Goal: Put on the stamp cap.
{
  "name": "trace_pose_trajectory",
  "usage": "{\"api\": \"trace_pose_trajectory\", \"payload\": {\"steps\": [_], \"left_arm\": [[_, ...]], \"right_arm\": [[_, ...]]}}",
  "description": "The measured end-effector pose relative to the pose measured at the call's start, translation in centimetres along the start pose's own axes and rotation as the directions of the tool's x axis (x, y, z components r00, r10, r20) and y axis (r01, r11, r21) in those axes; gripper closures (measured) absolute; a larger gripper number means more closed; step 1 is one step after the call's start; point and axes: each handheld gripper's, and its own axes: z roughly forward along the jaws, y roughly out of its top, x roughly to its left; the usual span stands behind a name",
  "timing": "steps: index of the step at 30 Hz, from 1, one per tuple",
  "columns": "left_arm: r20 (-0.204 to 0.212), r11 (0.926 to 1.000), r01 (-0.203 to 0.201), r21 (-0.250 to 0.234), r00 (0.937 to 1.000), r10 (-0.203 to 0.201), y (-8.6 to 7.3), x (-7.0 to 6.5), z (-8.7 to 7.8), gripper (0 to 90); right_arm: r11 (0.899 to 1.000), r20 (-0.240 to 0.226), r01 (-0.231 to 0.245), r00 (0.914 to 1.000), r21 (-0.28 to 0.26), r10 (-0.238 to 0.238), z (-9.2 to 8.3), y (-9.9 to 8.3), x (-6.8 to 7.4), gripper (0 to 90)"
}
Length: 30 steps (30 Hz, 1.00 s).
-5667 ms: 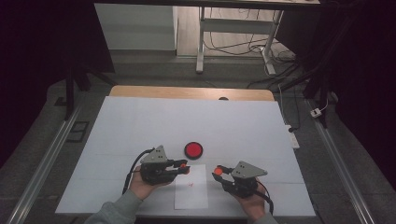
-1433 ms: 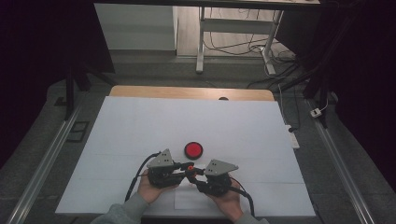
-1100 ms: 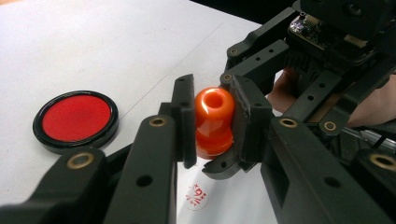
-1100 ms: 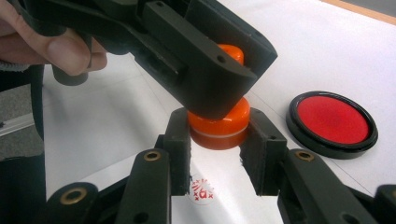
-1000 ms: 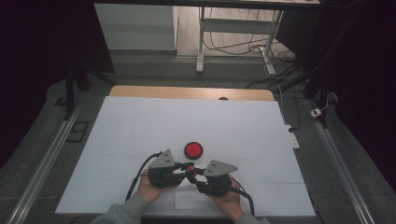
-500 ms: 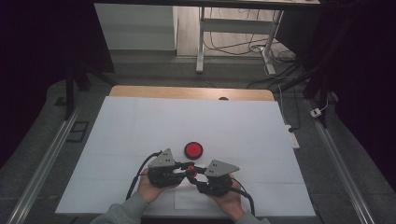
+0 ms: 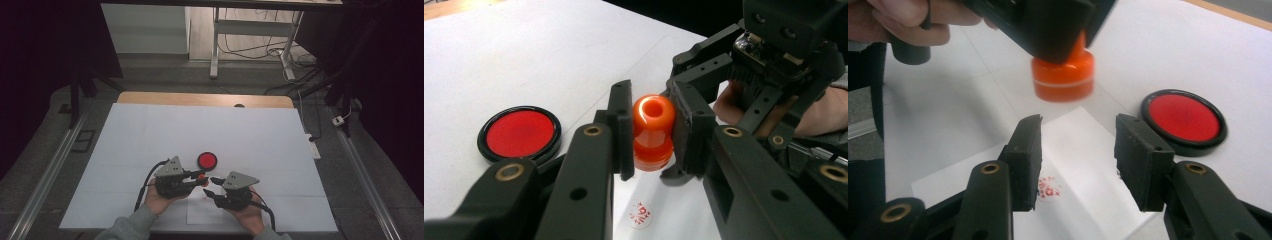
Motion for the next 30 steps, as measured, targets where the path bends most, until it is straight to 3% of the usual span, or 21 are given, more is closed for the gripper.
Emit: {"api": "trace_pose_trajectory", "payload": {"steps": [10, 19, 24, 30], "left_arm": [[-0.011, 1.0000, 0.001, -0.003, 0.9999, -0.001, 0.0, 0.2, -0.3, 72.2], [-0.026, 1.0000, 0.008, 0.003, 0.9996, -0.008, 0.0, 0.5, -0.8, 72.1], [-0.034, 0.9998, 0.018, -0.001, 0.9993, -0.018, 0.1, 0.8, -1.0, 72.1], [-0.037, 0.9996, 0.027, -0.001, 0.9990, -0.027, 0.3, 1.0, -1.4, 72.1]], "right_arm": [[1.000, 0.069, -0.001, 0.9976, 0.023, -0.001, -2.1, -1.1, -1.5, 51.0], [0.999, 0.144, -0.010, 0.9895, 0.037, 0.005, -5.0, -2.8, -3.3, 50.4], [0.999, 0.207, -0.028, 0.9781, 0.038, 0.020, -7.1, -3.9, -4.3, 49.9], [0.997, 0.260, -0.080, 0.9626, 0.011, 0.074, -9.9, -5.2, -5.8, 48.8]]}}
